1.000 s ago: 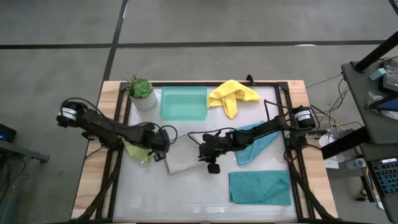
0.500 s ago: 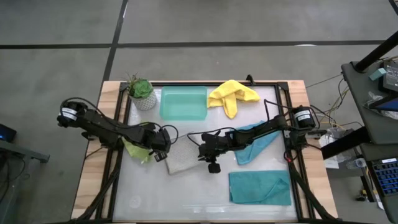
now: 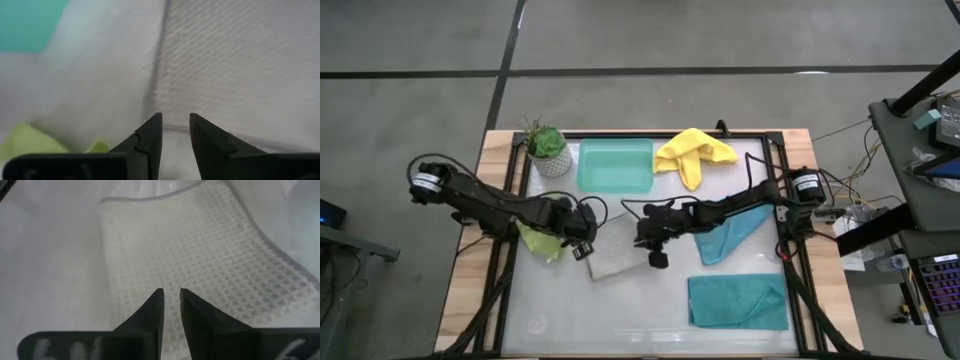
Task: Fold microfiber towels
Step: Fold the gray microfiber towel
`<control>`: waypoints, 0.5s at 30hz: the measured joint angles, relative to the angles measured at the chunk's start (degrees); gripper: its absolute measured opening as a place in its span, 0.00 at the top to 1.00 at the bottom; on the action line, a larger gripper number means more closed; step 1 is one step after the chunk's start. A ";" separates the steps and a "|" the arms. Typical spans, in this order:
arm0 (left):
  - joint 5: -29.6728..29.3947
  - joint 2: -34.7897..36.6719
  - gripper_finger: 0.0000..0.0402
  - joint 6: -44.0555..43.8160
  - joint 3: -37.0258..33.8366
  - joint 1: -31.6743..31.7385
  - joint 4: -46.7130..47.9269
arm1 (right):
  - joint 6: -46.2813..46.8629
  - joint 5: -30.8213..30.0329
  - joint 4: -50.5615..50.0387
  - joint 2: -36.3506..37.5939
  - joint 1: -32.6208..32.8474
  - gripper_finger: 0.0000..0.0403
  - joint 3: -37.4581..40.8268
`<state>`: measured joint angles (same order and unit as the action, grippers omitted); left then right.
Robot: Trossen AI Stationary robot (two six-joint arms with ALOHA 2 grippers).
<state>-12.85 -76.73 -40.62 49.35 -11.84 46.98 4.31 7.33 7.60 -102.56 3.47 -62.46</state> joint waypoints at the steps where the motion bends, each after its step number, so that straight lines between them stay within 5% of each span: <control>1: 0.49 0.00 0.79 -0.90 0.73 -0.67 -0.13 | 0.87 0.02 0.02 0.00 -0.18 0.85 0.00; 15: -7.08 -2.82 0.79 -5.42 -3.13 -15.34 -19.50 | 19.17 0.09 -0.28 0.00 -0.50 0.55 0.00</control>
<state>-19.92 -79.55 -46.04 46.23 -27.19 27.47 23.48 7.42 7.31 -102.56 2.96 -62.46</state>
